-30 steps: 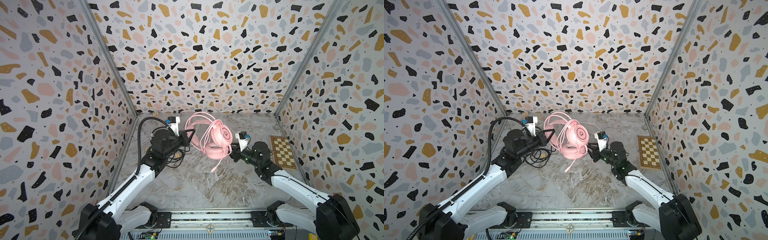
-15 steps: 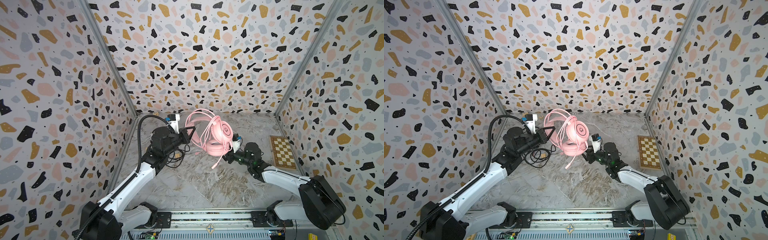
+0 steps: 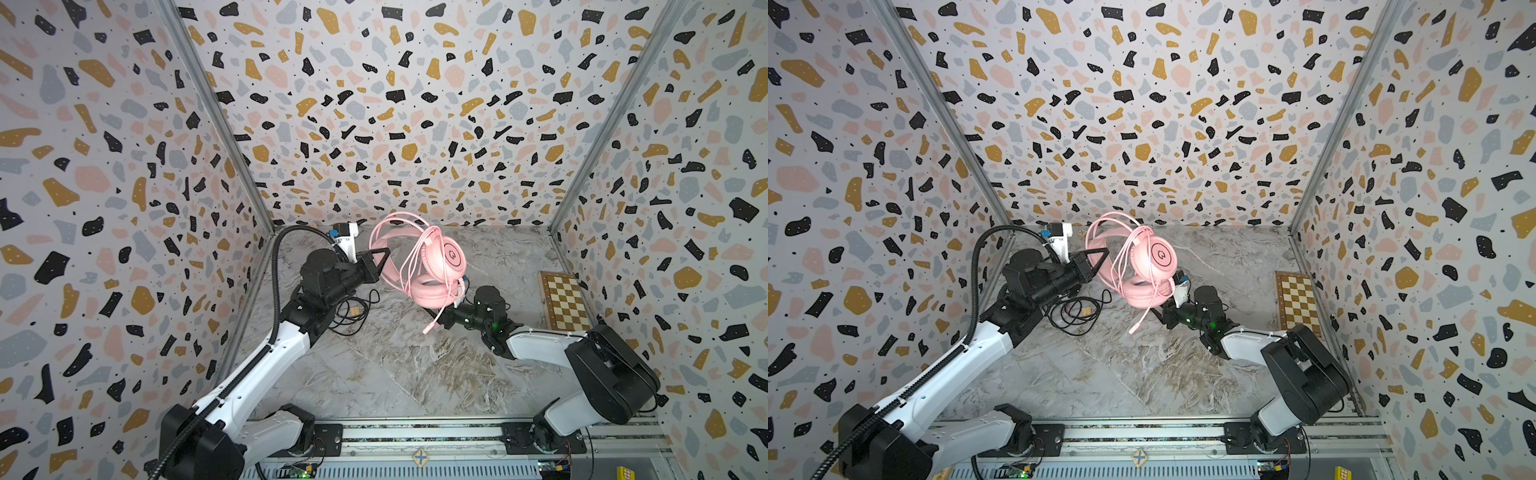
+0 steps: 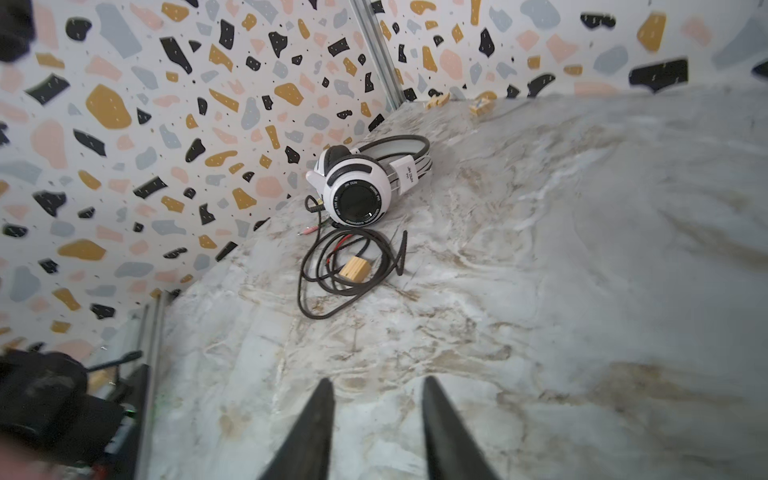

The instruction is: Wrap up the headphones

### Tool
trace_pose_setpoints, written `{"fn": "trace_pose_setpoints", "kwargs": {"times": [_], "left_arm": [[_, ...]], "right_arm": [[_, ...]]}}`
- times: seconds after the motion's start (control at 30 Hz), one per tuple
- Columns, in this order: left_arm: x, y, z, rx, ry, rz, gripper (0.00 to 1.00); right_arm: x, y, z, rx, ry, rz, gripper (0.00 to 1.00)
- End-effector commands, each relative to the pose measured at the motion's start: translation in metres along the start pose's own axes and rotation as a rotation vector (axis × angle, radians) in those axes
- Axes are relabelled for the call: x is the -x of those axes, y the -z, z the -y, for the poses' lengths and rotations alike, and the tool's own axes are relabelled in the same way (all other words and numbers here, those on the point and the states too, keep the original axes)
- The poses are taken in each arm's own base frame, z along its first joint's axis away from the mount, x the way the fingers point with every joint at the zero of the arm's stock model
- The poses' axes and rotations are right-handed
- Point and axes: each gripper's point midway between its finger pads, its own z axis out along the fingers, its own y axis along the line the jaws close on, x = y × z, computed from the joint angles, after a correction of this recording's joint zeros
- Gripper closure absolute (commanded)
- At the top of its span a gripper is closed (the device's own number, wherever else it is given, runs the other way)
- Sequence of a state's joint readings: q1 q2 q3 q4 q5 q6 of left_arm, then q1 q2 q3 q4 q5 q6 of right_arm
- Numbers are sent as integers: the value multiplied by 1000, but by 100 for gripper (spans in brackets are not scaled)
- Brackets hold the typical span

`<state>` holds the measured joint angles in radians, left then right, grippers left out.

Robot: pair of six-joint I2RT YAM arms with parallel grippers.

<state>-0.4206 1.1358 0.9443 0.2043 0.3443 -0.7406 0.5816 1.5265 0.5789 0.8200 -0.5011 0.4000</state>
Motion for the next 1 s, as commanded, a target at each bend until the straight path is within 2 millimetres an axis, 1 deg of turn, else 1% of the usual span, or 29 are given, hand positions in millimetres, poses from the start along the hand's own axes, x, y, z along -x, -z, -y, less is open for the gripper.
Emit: {"fn": "trace_pose_setpoints", "kwargs": {"times": [0.0, 0.03, 0.07, 0.17, 0.2, 0.23, 0.27, 0.33, 0.37, 0.47, 0.53, 0.7, 0.77, 0.83, 0.9, 0.97], "left_arm": [[40, 9, 41, -115, -51, 100, 100], [41, 8, 39, -109, -54, 101, 100], [43, 8, 39, -103, -54, 104, 100], [48, 8, 35, -90, -49, 117, 100], [50, 7, 34, -88, -46, 125, 100], [50, 6, 34, -91, -37, 127, 100], [51, 6, 34, -95, -31, 131, 100], [52, 3, 36, -112, -15, 135, 100], [53, 3, 36, -118, -9, 139, 100], [55, 0, 38, -133, 6, 141, 100], [57, -1, 39, -136, 6, 145, 100], [63, -3, 42, -138, 2, 154, 100], [65, -4, 40, -126, 7, 163, 100], [69, -4, 29, -61, 25, 183, 100], [73, -4, 10, 37, 71, 220, 100], [74, -3, -12, 144, 120, 245, 100]], "right_arm": [[27, 2, -9, 26, 41, 81, 84], [25, 2, -10, 30, 40, 74, 86], [24, 3, -11, 34, 39, 72, 86], [12, 4, -15, 57, 18, 55, 86], [6, 5, -16, 64, 8, 47, 83], [2, 5, -18, 70, 1, 43, 76], [-1, 6, -20, 75, -2, 44, 73], [-6, 6, -21, 79, -14, 40, 71], [-7, 5, -22, 84, -17, 38, 72], [-8, 2, -25, 107, -27, 40, 85], [-8, 0, -27, 122, -33, 40, 90], [-13, -2, -30, 140, -38, 32, 95], [-15, -1, -30, 142, -42, 31, 96], [-18, 1, -32, 146, -58, 29, 96], [-19, 4, -37, 147, -77, 32, 96], [-19, 8, -45, 139, -80, 37, 96]]}}
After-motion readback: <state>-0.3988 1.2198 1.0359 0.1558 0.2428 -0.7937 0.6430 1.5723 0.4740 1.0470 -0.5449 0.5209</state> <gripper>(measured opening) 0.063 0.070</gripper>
